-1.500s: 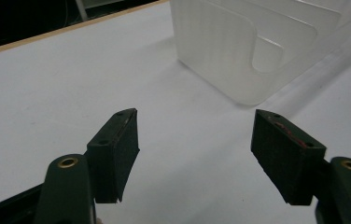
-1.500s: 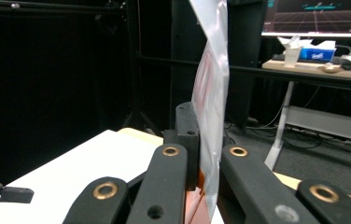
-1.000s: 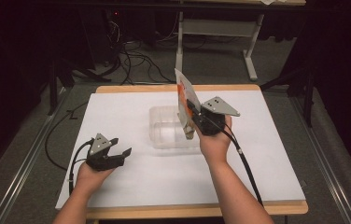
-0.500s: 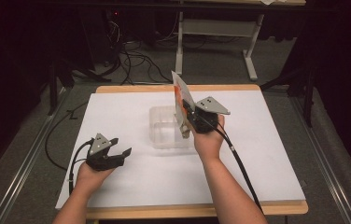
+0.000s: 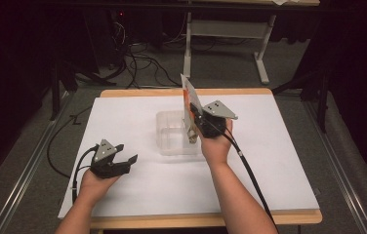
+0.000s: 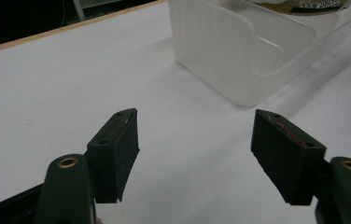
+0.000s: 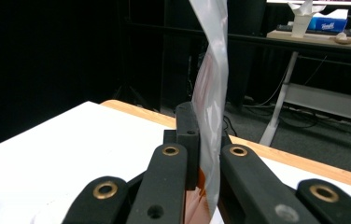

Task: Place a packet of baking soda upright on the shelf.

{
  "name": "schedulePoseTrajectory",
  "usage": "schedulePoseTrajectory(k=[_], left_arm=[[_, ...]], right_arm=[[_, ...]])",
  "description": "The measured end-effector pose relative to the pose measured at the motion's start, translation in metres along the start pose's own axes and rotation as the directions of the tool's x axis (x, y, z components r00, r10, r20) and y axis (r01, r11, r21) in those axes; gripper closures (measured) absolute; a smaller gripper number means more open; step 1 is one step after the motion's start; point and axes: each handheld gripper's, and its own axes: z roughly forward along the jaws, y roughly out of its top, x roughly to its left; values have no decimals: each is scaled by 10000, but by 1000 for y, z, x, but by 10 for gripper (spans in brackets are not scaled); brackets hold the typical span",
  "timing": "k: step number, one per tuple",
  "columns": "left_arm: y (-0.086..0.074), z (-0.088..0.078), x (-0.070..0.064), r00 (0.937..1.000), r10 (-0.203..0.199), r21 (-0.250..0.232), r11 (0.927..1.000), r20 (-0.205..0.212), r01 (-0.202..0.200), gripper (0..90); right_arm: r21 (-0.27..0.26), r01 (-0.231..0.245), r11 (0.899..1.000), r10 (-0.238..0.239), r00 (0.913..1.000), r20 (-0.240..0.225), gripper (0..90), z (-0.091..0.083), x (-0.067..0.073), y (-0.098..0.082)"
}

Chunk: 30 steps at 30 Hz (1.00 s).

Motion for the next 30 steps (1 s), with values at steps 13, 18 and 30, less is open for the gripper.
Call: schedulePoseTrajectory(k=[13, 18, 30], left_arm=[[0, 1, -1, 10000, -14, -7, 10000, -16, 14, 325], [0, 1, -1, 10000, -16, -13, 10000, -23, 16, 325], [0, 1, -1, 10000, -3, 12, 10000, -29, 3, 325]], right_arm=[[143, 77, 9999, -77, 10000, -18, 900, 7, 2, -21], [132, 75, 9999, -74, 9999, -79, 900, 7, 3, -23], [84, -220, 9997, 222, 9996, -198, 900, 2, 6, -36]])
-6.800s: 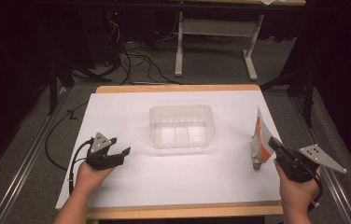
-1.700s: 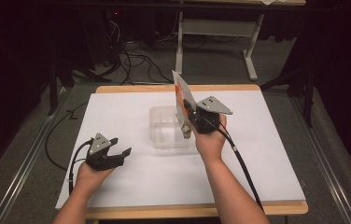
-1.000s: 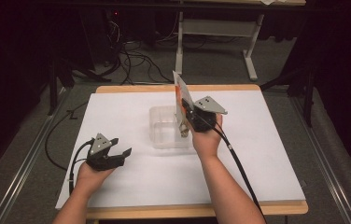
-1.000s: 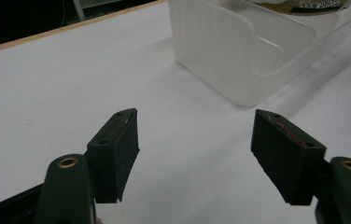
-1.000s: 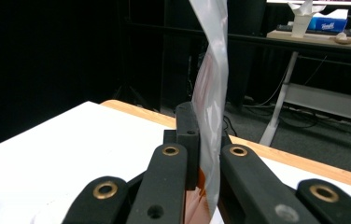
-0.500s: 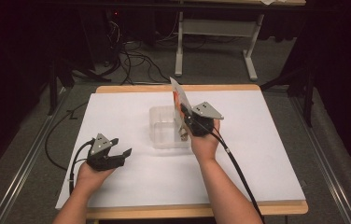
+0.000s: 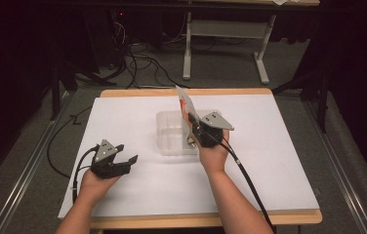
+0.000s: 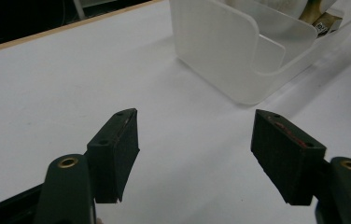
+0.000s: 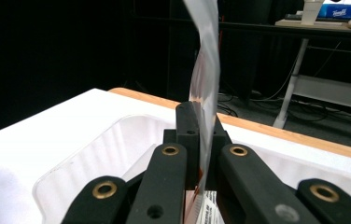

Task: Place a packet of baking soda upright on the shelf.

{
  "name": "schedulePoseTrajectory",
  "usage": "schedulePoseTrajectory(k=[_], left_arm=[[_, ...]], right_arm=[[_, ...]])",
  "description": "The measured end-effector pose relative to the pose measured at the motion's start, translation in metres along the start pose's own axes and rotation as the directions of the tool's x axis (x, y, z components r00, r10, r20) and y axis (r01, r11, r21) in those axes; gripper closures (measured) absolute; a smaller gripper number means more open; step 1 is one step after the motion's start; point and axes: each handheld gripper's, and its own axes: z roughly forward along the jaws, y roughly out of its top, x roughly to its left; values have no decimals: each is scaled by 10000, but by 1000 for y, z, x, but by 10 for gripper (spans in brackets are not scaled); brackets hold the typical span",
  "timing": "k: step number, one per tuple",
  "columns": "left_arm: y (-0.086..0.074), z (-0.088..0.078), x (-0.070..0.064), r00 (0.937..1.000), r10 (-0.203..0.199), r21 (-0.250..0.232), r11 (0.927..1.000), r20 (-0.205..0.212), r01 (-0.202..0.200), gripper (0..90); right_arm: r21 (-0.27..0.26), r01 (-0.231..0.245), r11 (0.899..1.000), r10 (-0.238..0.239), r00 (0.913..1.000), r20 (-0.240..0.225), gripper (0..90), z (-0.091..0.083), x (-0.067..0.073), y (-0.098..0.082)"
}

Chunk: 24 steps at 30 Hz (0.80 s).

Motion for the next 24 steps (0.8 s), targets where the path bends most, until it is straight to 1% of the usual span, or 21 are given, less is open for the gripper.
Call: schedulePoseTrajectory(k=[1, 3, 4, 5, 12, 13, 15, 18, 24], left_arm=[[0, 0, 0, 10000, 4, 2, 10000, -2, -4, 325], [0, 0, 0, 10000, 5, 9, 10000, 4, -5, 325], [0, 0, 0, 10000, 6, 12, 10000, 5, -6, 325], [0, 0, 0, 10000, 15, 24, 10000, 12, -15, 325], [0, 0, 0, 10000, 26, 26, 10000, 13, -26, 325], [0, 0, -1, 10000, 32, 22, 10000, 7, -32, 325], [0, 0, -1, 10000, 44, 22, 10000, 7, -44, 325], [0, 0, -1, 10000, 30, 43, 10000, 22, -30, 325], [0, 1, -2, 10000, 62, 36, 10000, 24, -62, 326]], right_arm=[[12, -146, 9999, 146, 9999, -45, 900, -1, 0, -2], [17, -183, 9998, 183, 9998, -64, 900, -2, 0, -2], [1, -122, 9999, 122, 9999, -67, 900, -2, 0, -3], [28, -205, 9998, 205, 9998, -83, 900, -3, 0, -4], [125, -314, 9994, 315, 9994, -142, 900, -4, -2, -9], [243, -300, 9993, 305, 9993, -193, 900, -3, -1, -14], [228, -385, 9990, 390, 9990, -224, 900, -5, 0, -17], [211, -354, 9992, 360, 9990, -270, 900, -6, 1, -20], [343, -341, 9988, 351, 9989, -296, 900, -11, 1, -29]])
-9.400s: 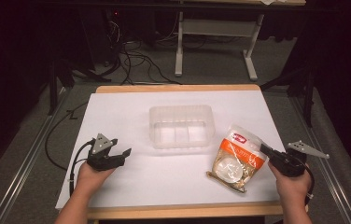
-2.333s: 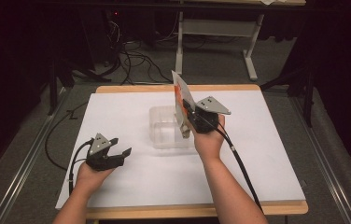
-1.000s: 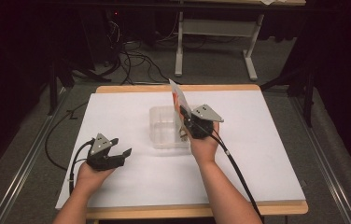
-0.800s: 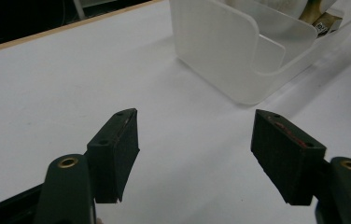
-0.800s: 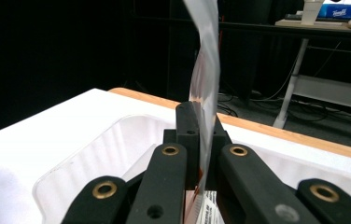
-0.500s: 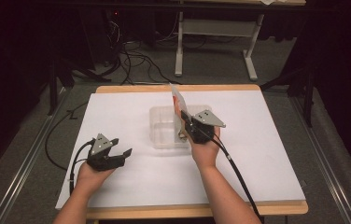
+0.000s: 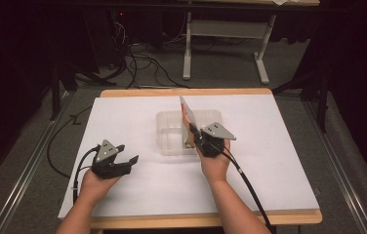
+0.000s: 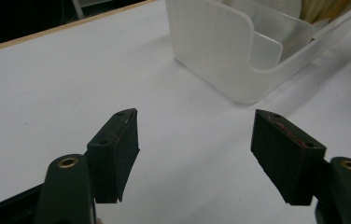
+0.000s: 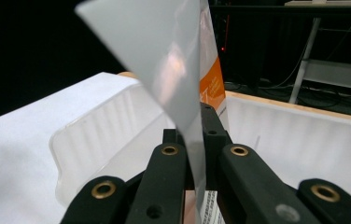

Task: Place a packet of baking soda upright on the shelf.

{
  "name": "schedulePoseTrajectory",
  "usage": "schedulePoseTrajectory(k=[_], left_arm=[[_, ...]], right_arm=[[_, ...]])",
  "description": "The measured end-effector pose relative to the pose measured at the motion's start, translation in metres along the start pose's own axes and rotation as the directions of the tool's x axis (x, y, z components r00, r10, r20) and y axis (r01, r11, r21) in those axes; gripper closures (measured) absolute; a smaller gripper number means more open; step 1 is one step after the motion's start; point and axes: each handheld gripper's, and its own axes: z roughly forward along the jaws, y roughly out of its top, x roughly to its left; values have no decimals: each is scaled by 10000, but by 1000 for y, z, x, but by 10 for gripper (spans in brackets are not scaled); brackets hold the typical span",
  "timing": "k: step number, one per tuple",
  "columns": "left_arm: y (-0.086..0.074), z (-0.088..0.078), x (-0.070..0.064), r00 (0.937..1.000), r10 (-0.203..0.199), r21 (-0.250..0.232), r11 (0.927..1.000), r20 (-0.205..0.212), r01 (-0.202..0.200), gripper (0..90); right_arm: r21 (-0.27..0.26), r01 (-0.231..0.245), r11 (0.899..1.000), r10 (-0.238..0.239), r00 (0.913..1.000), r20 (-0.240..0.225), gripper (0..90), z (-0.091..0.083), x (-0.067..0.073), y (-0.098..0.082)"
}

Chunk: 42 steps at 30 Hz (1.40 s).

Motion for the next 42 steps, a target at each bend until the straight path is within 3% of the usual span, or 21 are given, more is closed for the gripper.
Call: schedulePoseTrajectory(k=[10, 14, 15, 16, 17, 18, 23, 25, 34, 42], left_arm=[[0, 0, 0, 10000, 25, 48, 10000, -4, -25, 325], [0, 0, 0, 10000, 16, 12, 10000, -15, -16, 326], [0, 0, 0, 10000, 16, 23, 10000, 2, -16, 325], [0, 0, 0, 10000, 16, 23, 10000, 2, -16, 326], [0, 0, 0, 10000, 52, 53, 10000, 5, -52, 325], [0, 0, 0, 10000, 52, 53, 10000, 5, -52, 326], [0, 0, 0, 10000, 44, 38, 10000, 5, -44, 325], [0, 0, 0, 10000, 39, 28, 10000, 1, -39, 325], [0, 1, 0, 10000, 46, 54, 10000, 14, -46, 326], [1, 2, 0, 9999, 105, 102, 9999, 12, -105, 325]], right_arm=[[59, 15, 10000, -15, 10000, 10, 895, -3, 1, -5], [181, 22, 9998, -22, 10000, 37, 841, -4, 1, -3], [219, 60, 9997, -58, 9999, -95, 737, -3, 0, -1], [219, 60, 9997, -58, 9999, -95, 737, -3, 0, -1], [333, 130, 9994, -127, 9999, -93, 639, -2, 1, 1], [333, 130, 9994, -127, 9999, -93, 639, -2, 1, 1], [516, 182, 9985, -178, 9998, -69, 455, 0, 2, 9], [614, 158, 9980, -162, 9999, 52, 342, 2, 2, 14], [860, 80, 9963, -87, 9999, 72, 193, 2, 1, 16], [1023, 68, 9947, -72, 10000, 34, 183, -9, -1, 16]])
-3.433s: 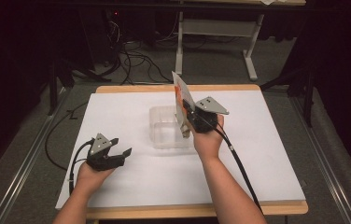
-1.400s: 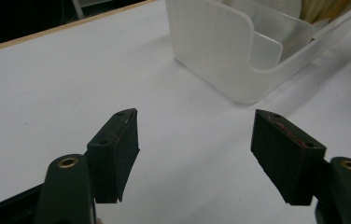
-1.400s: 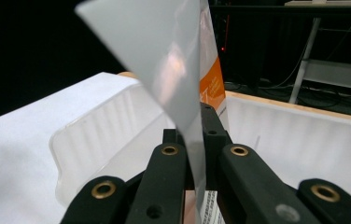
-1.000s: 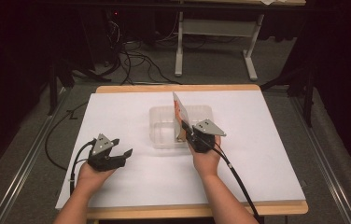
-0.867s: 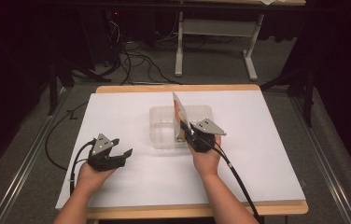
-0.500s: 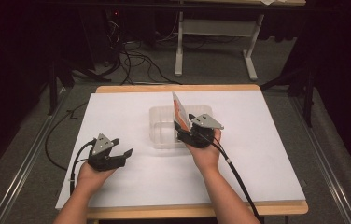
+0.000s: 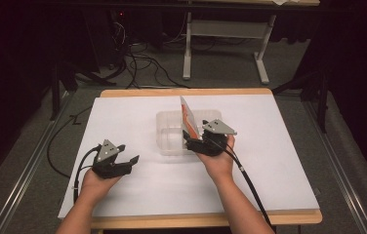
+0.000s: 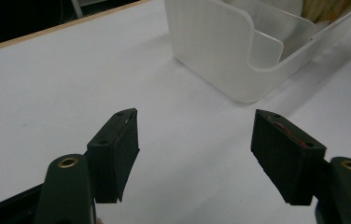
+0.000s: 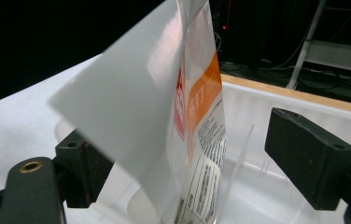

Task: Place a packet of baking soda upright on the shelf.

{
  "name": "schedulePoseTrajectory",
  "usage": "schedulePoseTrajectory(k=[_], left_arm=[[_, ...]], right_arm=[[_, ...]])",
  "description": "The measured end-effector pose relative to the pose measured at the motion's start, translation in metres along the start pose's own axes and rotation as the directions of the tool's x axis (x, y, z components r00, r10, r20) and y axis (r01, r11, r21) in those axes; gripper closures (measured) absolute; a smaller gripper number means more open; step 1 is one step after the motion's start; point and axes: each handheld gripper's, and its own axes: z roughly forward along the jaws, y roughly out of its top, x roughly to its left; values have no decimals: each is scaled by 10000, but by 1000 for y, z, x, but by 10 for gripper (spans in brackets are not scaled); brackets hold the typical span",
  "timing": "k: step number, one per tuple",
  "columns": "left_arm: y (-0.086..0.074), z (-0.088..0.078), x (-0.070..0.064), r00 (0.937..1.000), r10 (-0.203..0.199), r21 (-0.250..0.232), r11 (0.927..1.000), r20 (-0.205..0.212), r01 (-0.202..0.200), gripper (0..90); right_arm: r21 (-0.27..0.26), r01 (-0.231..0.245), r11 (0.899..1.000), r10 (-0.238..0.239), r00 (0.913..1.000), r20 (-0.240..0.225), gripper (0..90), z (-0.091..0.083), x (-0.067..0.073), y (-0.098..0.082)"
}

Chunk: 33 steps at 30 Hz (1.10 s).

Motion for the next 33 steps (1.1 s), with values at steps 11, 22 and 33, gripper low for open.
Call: schedulePoseTrajectory(k=[11, 22, 33], left_arm=[[0, 0, 0, 9999, 139, 94, 9999, -57, -138, 325], [0, -1, 0, 9999, 119, 104, 9999, -88, -118, 325], [0, -2, -3, 10000, 12, 30, 10000, 24, -12, 324]], right_arm=[[123, 44, 9999, -41, 9996, -281, 199, -30, -7, -14], [257, -142, 9996, 146, 9998, -116, 212, -79, -32, -34], [440, -447, 9980, 356, 9813, 1891, 288, -155, -97, -65]])
